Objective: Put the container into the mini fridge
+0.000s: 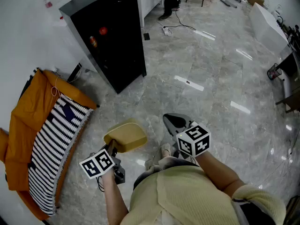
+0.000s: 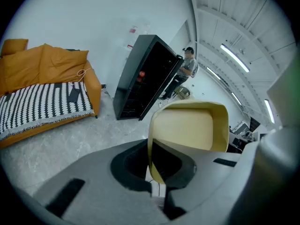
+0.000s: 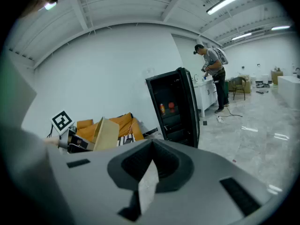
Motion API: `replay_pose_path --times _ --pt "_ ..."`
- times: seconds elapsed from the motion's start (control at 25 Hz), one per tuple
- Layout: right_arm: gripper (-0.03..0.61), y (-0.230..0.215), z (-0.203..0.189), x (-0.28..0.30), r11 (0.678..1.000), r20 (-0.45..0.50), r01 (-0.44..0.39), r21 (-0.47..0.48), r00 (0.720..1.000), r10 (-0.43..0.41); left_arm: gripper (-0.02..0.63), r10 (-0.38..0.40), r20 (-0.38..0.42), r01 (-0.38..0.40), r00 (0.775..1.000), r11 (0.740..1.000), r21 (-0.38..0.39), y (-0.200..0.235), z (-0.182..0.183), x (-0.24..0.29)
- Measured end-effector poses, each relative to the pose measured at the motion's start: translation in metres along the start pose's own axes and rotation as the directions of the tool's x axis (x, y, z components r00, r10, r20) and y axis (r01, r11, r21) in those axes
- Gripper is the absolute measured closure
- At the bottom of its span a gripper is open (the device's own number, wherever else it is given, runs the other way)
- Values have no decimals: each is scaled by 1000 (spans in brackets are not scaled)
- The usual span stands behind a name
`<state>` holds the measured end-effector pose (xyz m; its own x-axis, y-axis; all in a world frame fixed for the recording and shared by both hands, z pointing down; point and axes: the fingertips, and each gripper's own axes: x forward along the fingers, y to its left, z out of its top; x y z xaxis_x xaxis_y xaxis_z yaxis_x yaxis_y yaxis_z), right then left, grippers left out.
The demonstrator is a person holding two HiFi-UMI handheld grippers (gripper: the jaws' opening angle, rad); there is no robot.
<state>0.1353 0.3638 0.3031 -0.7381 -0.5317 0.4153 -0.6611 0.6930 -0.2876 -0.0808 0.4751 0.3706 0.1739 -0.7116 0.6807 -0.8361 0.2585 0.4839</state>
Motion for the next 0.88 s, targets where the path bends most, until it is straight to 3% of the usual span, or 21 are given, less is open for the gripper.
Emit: replay_pose_path --times 0.88 --pt "549 -63 23 26 994 39 -85 67 996 82 592 28 -18 -28 999 999 30 -56 28 66"
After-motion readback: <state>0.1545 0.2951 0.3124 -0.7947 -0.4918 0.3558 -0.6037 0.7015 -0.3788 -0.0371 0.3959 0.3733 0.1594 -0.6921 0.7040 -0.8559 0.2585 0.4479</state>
